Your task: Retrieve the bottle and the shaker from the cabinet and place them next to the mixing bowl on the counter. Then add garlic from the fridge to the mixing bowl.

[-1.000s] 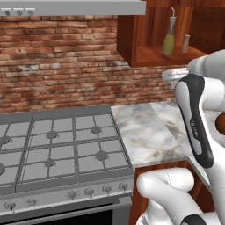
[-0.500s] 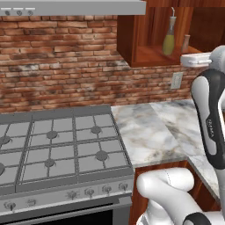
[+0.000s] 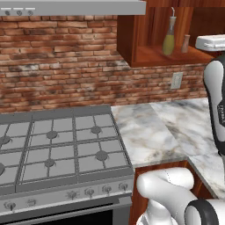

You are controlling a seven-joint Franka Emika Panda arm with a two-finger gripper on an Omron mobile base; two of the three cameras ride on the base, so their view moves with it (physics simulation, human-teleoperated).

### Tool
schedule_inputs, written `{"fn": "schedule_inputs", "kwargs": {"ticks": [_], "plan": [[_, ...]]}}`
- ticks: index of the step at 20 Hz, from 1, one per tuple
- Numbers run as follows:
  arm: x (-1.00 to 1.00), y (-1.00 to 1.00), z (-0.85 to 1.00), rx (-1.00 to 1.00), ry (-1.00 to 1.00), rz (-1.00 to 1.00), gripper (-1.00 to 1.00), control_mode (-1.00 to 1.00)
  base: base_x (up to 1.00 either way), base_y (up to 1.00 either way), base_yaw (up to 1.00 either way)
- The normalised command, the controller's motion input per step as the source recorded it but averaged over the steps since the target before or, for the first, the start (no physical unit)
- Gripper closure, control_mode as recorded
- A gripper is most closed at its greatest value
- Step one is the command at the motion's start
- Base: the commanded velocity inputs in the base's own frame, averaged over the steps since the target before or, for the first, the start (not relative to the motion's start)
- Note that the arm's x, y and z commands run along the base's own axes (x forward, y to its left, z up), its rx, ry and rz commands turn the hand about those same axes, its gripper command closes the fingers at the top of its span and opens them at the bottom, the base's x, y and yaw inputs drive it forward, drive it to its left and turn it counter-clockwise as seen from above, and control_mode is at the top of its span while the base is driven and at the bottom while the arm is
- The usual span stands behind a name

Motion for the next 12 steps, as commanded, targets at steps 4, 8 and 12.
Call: {"fn": "schedule_inputs", "kwargs": {"ticks": [4, 8, 12], "plan": [[0.01, -0.07, 0.13, 0.00, -0.06, -0.04, -1.00, -1.00, 0.00, 0.00, 0.00], [0.15, 0.00, 0.01, 0.00, -0.04, -0.03, -1.00, -1.00, 0.00, 0.00, 0.00], [0.18, 0.00, 0.00, 0.00, -0.06, -0.02, -1.00, -1.00, 0.00, 0.00, 0.00]]}}
